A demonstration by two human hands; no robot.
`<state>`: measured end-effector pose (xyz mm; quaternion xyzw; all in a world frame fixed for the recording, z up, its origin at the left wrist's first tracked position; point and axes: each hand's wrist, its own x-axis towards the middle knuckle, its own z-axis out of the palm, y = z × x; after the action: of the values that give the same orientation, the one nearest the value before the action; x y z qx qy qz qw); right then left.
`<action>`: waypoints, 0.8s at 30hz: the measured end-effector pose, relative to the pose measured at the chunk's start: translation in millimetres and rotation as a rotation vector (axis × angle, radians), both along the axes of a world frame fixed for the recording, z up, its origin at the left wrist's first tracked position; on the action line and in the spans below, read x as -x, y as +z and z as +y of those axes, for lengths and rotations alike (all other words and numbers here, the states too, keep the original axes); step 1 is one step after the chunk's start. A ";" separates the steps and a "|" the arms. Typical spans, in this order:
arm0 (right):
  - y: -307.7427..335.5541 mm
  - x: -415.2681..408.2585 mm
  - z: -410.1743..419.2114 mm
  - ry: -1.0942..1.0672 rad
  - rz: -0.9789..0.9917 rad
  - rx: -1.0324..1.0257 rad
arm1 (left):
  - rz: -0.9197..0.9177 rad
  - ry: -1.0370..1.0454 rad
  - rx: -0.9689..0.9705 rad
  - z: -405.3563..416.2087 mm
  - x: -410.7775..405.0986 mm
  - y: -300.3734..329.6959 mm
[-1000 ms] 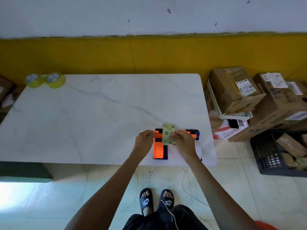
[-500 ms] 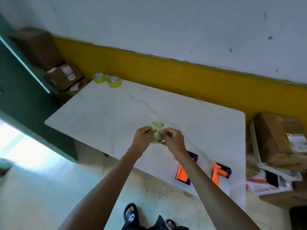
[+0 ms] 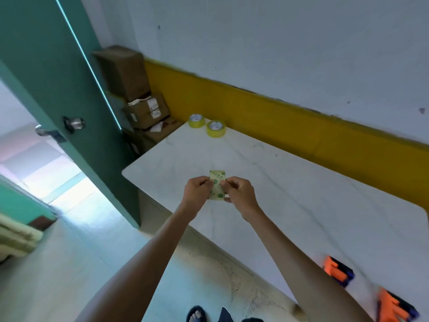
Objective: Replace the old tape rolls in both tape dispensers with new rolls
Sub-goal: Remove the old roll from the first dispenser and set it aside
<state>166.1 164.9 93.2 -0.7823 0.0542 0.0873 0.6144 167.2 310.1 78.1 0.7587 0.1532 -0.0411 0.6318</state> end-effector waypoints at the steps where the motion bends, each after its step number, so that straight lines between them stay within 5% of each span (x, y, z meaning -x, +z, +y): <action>1: 0.9 -7.5 12.2 0.006 -0.004 -0.002 | -0.001 0.006 -0.012 12.7 -6.3 1.7; 24: -34.5 -232.8 79.6 -0.188 0.106 -0.151 | 0.093 -0.175 -0.032 77.5 -254.5 -17.6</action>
<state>398.9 244.4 58.7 -0.7197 0.1530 0.0745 0.6732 421.7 387.6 60.4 0.7764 0.1163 -0.1288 0.6059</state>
